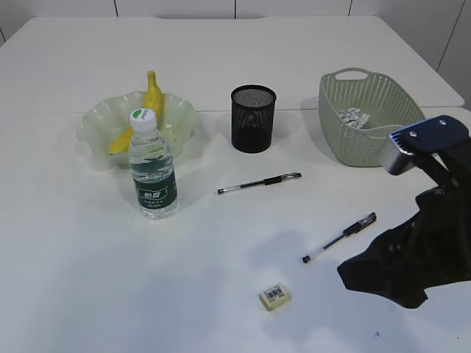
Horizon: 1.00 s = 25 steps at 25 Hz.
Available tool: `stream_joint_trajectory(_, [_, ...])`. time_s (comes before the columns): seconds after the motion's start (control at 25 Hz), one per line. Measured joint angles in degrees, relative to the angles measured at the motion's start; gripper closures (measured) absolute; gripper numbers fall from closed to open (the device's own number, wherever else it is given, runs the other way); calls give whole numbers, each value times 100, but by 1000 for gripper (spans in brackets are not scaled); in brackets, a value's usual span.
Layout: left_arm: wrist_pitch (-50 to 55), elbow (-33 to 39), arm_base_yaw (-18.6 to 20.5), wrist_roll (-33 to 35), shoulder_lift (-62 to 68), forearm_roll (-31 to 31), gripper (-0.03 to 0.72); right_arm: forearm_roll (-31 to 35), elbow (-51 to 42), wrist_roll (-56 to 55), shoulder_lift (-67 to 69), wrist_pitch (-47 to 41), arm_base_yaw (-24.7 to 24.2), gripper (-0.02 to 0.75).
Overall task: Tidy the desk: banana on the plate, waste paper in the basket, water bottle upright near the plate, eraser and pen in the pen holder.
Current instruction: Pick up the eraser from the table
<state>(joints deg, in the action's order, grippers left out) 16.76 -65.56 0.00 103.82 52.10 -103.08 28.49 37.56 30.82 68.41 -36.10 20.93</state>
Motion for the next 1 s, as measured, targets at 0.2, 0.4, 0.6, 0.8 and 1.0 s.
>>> stream_joint_trajectory(0.2, [0, 0, 0, 0, 0, 0, 99, -12, 260, 3, 262, -222, 0, 152])
stream_joint_trajectory(0.4, [0, 0, 0, 0, 0, 0, 99, -12, 504, 3, 541, -307, 0, 152])
stream_joint_trajectory(0.6, [0, 0, 0, 0, 0, 0, 99, -1, 671, 3, 878, -421, 0, 152])
stream_joint_trajectory(0.8, [-9, 0, 0, 0, 0, 0, 99, 11, 741, 3, 1131, -545, 0, 152])
stream_joint_trajectory(1.0, [-37, 0, 0, 0, 0, 0, 99, 82, 762, 3, 1209, -573, 0, 152])
